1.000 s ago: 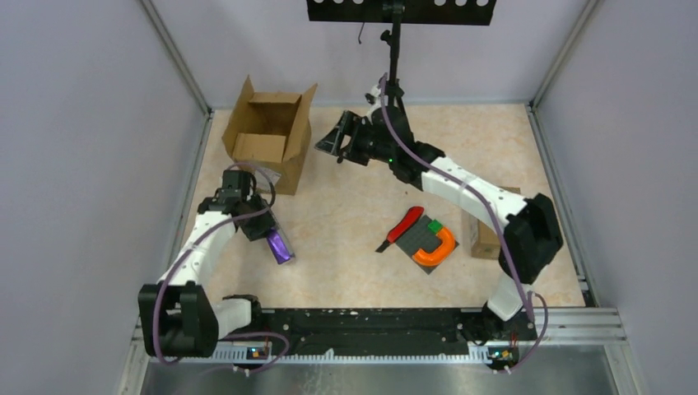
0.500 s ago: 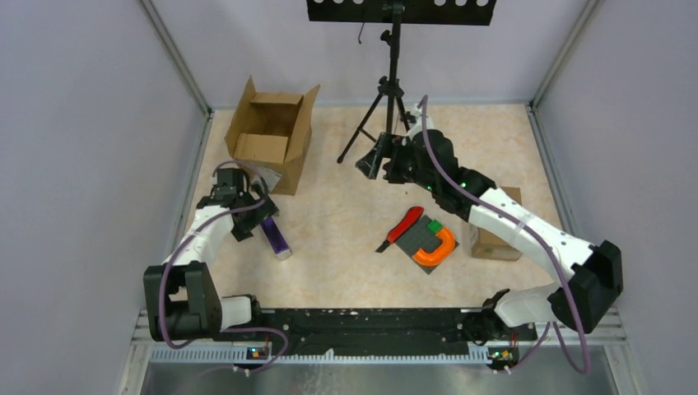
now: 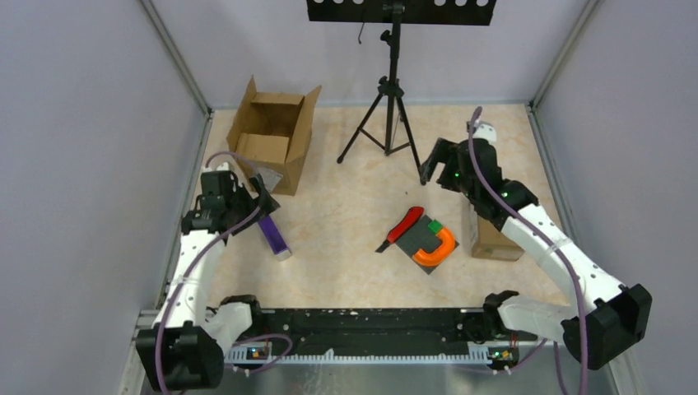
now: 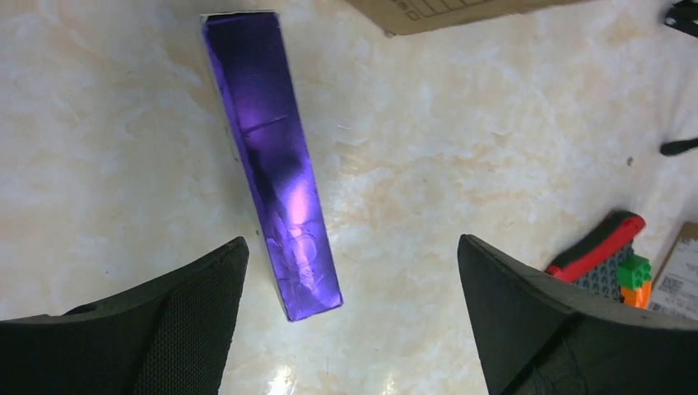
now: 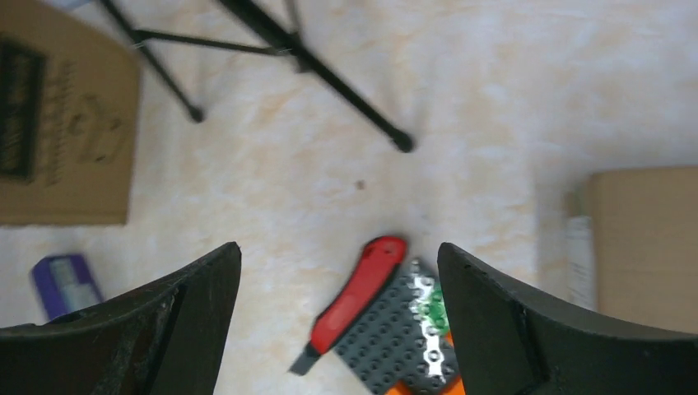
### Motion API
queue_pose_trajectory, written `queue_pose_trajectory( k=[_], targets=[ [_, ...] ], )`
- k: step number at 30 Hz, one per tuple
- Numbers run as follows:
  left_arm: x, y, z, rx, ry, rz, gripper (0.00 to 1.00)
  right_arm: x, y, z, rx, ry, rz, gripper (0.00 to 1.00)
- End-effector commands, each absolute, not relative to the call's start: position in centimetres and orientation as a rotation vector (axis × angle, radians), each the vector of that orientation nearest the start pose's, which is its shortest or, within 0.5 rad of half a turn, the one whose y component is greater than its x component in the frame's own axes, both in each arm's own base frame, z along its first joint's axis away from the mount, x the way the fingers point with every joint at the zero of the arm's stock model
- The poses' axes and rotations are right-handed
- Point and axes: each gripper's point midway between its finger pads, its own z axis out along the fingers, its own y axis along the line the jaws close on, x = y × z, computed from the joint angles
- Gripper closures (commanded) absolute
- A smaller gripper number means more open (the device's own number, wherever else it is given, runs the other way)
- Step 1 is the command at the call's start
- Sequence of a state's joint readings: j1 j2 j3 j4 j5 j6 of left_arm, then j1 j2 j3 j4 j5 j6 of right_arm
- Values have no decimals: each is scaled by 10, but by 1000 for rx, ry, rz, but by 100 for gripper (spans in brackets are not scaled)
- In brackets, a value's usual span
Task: Unpack the express box
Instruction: Place the product at the center of the board.
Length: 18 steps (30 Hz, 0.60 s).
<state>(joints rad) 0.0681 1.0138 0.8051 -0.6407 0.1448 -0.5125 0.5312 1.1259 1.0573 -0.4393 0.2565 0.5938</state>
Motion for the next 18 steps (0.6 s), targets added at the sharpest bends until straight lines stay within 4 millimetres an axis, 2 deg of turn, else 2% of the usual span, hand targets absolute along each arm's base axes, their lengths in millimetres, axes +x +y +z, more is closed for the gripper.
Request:
queue_pose_trajectory(
  k=[1, 4, 7, 12, 16, 18],
  targets=[
    [257, -52, 168, -437, 2351, -467, 2, 316, 77, 224, 438, 2078, 164, 13],
    [244, -85, 172, -295, 2393, -514, 2, 312, 25, 221, 607, 2021, 35, 13],
    [235, -123, 180, -163, 2410, -585, 2, 307, -15, 216, 741, 1960, -50, 12],
    [227, -176, 184, 44, 2443, -707, 2, 305, -65, 197, 912, 1915, -154, 10],
    [228, -209, 188, 170, 2441, -800, 2, 310, -97, 166, 1032, 1944, -90, 9],
    [228, -225, 191, 229, 2430, -838, 2, 315, -103, 151, 1047, 1980, -33, 9]
  ],
)
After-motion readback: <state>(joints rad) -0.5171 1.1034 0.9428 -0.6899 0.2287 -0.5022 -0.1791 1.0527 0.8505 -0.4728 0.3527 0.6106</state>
